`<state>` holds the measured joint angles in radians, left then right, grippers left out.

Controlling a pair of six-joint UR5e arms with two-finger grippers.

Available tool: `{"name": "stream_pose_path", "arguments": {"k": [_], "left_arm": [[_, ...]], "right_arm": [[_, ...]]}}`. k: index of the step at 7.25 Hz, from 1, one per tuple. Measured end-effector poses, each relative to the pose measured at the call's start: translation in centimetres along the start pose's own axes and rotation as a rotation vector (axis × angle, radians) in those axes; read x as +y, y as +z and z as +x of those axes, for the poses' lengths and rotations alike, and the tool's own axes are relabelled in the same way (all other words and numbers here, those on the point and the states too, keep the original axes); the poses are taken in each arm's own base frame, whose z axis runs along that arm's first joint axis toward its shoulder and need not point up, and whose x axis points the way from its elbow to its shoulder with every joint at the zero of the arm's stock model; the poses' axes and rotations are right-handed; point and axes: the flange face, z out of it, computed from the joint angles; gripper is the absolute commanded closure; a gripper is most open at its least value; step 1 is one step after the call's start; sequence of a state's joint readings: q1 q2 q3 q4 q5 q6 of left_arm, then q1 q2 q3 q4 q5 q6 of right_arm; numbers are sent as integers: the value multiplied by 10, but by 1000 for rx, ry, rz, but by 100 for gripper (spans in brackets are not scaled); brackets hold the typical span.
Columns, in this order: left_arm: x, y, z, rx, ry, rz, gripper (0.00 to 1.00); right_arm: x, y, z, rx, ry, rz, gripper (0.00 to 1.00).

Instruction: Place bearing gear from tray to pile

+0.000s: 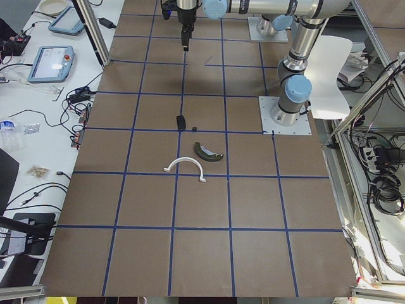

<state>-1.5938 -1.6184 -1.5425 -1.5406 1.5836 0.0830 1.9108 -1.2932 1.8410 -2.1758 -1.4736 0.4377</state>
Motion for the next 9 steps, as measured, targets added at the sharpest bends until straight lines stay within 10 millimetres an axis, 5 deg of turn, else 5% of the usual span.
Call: {"name": "stream_pose_path", "arguments": {"k": [3, 6, 7, 9], "left_arm": [[1, 0, 0, 1, 0, 0, 0], [0, 0, -1, 1, -1, -1, 0], [0, 0, -2, 1, -4, -2, 0], [0, 9, 0, 2, 0, -19, 0]], "right_arm": [[46, 70, -81, -55, -47, -22, 100], [57, 85, -102, -80, -72, 7, 8], [53, 87, -104, -98, -87, 44, 0], [42, 84, -101, -108, -85, 82, 0]]}}
